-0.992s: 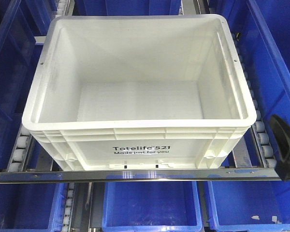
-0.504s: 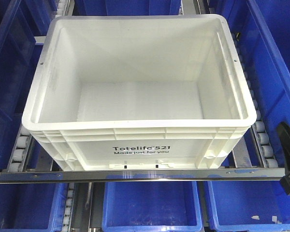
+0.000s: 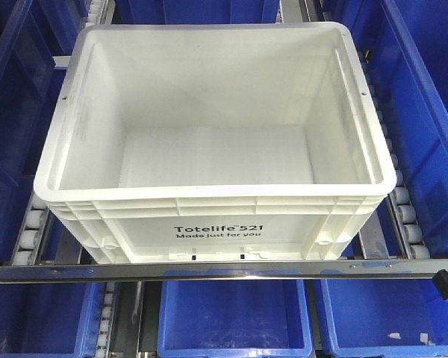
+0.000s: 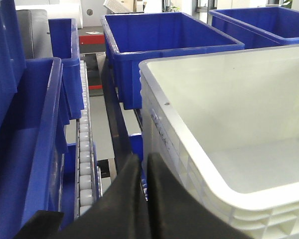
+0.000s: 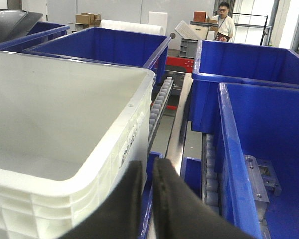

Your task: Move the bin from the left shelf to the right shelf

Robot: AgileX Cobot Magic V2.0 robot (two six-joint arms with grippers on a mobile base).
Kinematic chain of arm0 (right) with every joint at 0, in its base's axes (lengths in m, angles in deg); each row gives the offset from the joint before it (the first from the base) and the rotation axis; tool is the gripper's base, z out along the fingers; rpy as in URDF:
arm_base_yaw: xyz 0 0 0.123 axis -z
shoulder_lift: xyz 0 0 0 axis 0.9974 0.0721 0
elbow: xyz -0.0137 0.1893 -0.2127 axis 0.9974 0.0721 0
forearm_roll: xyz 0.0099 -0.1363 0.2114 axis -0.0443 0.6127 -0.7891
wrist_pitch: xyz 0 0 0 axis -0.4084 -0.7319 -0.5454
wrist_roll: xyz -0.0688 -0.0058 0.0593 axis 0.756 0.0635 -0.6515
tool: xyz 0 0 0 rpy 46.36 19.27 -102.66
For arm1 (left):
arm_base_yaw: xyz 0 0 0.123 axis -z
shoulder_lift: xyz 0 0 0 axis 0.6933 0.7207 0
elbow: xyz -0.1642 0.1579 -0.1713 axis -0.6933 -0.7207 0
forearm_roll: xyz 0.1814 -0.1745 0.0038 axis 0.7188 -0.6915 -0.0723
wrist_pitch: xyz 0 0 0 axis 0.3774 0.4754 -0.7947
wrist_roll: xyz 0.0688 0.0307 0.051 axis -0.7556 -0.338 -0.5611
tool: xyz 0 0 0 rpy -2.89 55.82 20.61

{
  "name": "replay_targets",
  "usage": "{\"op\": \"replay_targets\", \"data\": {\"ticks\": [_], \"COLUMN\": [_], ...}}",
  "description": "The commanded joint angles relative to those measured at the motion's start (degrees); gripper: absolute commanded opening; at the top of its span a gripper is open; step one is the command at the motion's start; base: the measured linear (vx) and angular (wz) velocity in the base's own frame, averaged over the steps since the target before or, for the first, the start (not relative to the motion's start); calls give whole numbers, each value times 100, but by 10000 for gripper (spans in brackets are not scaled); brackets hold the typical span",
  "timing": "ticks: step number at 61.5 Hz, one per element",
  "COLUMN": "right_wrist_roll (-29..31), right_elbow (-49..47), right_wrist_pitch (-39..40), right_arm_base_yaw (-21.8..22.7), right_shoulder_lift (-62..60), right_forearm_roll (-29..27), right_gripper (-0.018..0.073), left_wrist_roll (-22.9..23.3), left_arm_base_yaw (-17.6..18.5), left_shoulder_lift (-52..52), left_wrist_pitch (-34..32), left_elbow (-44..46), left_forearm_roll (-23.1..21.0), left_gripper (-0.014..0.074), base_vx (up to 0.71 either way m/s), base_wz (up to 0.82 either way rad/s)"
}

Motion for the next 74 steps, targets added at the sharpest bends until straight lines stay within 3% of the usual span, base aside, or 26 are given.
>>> {"op": "replay_targets", "data": {"ticks": [1,56,62,69,74], "right_wrist_roll": [-83,-83,-83,-83,-83], "right_elbow": [-173,-173,-173,-173,-173], "right_wrist_pitch": [429,435,435,435,435], "right_arm_base_yaw": [31,31,31,31,31], "right_shoulder_lift": [77,77,77,77,77], "right_forearm_roll": [4,4,4,4,4], "right_gripper": [-10,-8,-8,-8,-8], "left_wrist_roll": [31,-1,146,646,765], "left_arm_base_yaw": [34,35,35,35,35], "left_shoulder_lift": [74,64,64,64,64], "left_wrist_pitch": [-378,-415,-438,-481,-481], "left_elbow": [139,139,139,139,139], "left_forearm_roll": [-17,49,416,997,1080], "left_gripper": [-10,-9,-9,-9,-9], "base_vx": [0,0,0,0,0], "base_wz": [0,0,0,0,0]}}
